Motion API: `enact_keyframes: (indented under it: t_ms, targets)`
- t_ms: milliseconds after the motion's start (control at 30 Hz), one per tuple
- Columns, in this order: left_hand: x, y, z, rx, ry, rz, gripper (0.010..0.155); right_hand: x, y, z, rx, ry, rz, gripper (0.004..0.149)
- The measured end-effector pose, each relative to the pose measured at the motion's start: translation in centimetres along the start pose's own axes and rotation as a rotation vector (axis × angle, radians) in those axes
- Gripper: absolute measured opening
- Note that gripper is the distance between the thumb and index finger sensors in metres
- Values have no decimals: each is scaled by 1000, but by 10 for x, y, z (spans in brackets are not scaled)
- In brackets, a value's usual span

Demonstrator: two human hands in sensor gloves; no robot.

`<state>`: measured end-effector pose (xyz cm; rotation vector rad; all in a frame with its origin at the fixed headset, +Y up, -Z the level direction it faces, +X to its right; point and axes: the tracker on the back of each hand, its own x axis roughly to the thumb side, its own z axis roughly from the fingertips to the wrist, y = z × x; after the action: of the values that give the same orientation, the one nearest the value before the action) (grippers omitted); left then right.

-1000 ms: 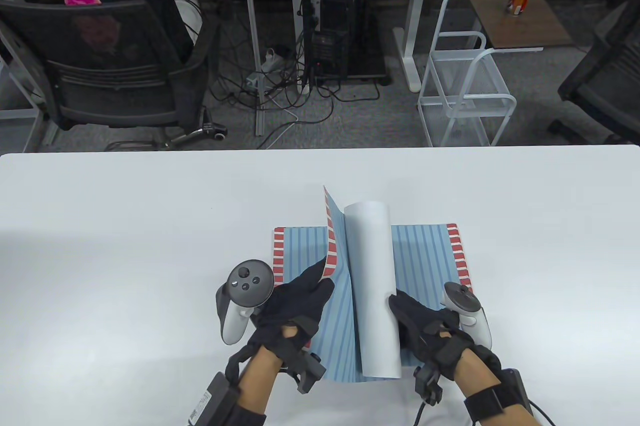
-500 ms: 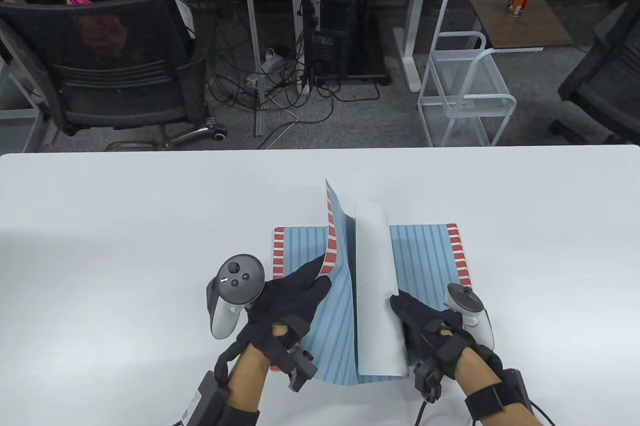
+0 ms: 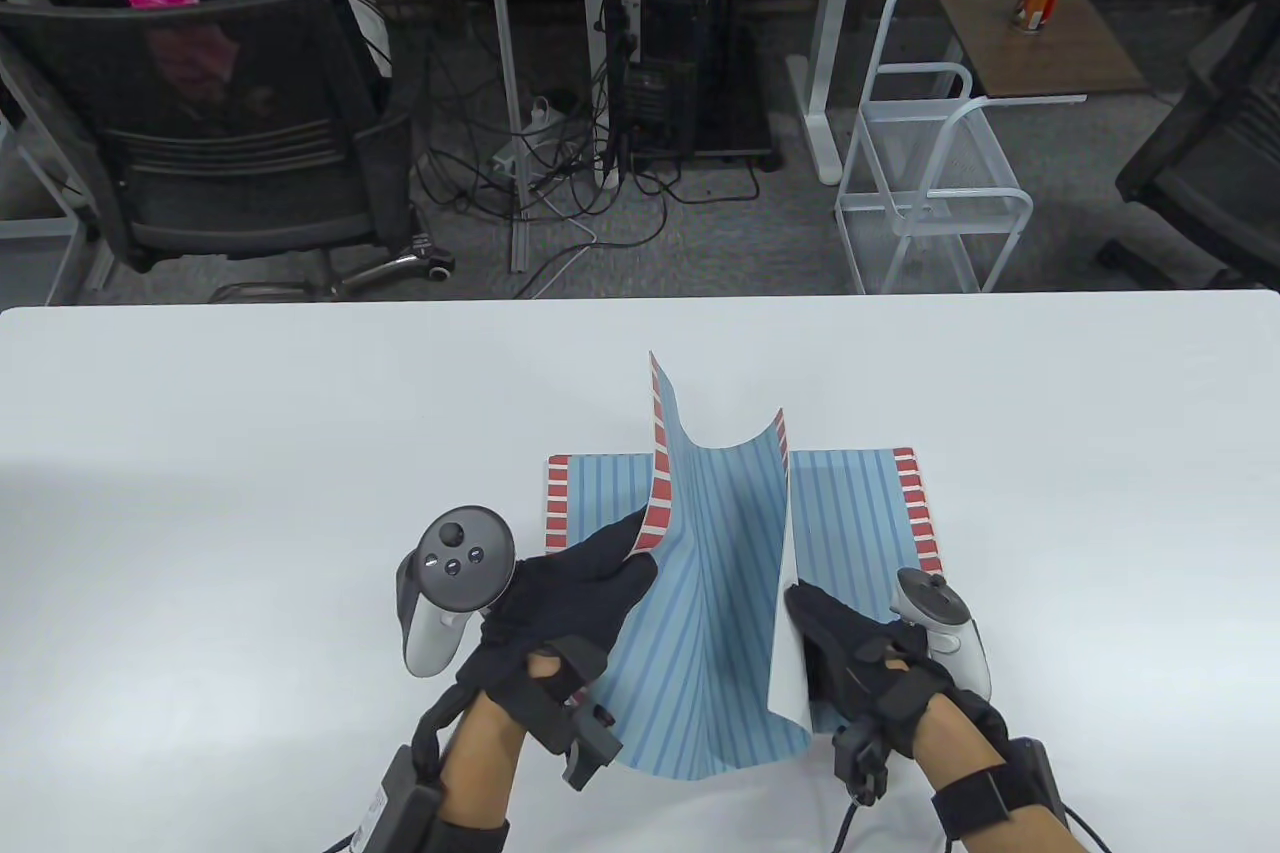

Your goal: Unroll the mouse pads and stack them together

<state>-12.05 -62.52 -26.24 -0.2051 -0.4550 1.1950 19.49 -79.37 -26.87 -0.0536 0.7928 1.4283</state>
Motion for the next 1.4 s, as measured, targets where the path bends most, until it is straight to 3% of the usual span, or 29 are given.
enact_keyframes:
  t_ms: [333,600,700,933,1100,1400]
  targets:
    - [9,6,4,-7,-30,-20,53,-1,-9,0,38,-29,-40,90]
    - [10,11,7,11,-37,-22,53,1,-18,2,-47,1,-24,61]
    - [10,12,7,22,-32,-28,53,4,-22,5,-121,-1,4,55]
    - [5,19,9,74,18,-45,53,30,-31,21,-374,-62,310,46]
    - [-3,25,11,161,89,-127,53,50,-37,36,-514,-139,499,44]
    - [-21,33,11,317,236,-248,52,63,-50,52,-696,-170,661,44]
